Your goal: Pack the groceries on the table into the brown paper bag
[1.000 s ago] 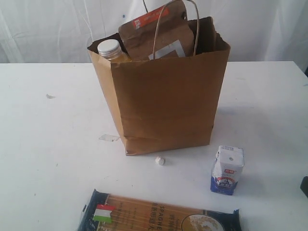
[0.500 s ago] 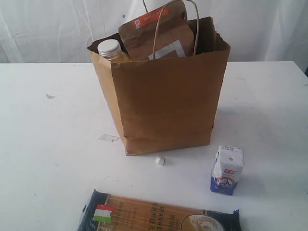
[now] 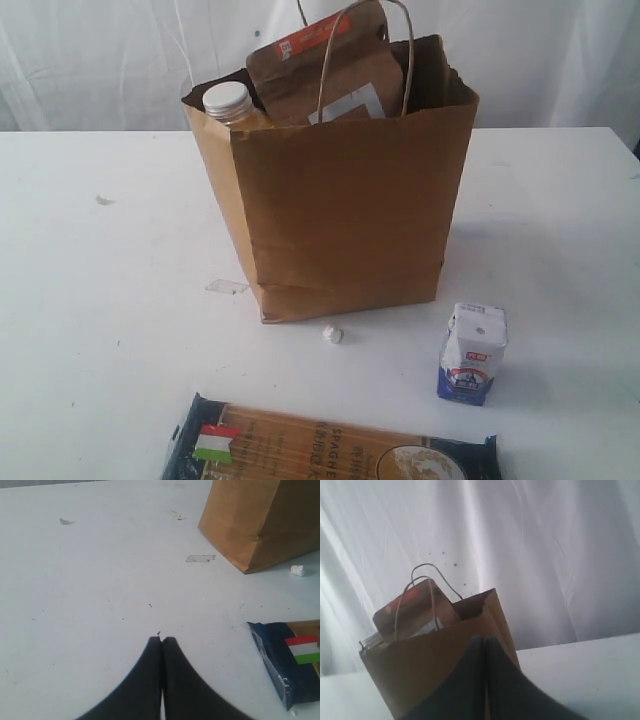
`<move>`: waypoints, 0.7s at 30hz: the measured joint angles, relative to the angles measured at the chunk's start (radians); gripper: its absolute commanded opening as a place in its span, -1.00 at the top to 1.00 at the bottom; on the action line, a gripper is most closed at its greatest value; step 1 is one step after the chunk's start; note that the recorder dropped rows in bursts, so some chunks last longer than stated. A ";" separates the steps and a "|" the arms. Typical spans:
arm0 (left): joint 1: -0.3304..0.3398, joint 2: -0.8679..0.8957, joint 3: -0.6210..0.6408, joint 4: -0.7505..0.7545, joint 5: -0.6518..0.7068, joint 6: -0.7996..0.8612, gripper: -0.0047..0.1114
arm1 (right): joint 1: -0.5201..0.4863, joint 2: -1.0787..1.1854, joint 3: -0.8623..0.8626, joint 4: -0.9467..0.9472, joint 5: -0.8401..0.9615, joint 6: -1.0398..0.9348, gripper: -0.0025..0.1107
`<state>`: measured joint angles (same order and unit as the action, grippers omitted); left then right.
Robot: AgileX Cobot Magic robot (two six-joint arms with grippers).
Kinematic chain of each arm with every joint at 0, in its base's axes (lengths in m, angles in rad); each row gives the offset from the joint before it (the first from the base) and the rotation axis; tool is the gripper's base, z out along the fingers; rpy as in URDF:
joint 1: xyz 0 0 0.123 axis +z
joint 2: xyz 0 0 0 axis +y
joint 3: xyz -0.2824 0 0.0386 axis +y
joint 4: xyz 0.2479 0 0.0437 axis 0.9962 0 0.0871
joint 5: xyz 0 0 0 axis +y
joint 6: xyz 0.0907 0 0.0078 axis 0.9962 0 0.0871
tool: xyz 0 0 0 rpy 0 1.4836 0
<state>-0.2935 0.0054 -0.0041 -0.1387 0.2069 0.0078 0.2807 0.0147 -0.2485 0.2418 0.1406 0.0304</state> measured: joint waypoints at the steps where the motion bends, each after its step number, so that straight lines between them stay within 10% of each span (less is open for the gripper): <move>1: 0.000 0.000 0.000 0.000 0.000 0.000 0.92 | 0.005 0.026 -0.055 -0.016 0.055 -0.030 0.96; 10: 0.000 0.000 0.000 0.000 -0.002 0.000 0.92 | 0.019 0.616 -0.566 0.097 0.682 -0.442 0.88; 17: 0.000 0.000 0.000 0.000 -0.002 0.000 0.92 | 0.054 1.088 -0.666 0.241 0.668 -0.749 -0.01; 21: 0.000 0.000 0.000 0.000 -0.002 0.000 0.92 | 0.114 1.319 -0.668 0.247 0.580 -0.832 -0.07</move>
<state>-0.2935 0.0054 -0.0041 -0.1387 0.2050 0.0078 0.3944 1.3332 -0.9168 0.4887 0.7209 -0.8013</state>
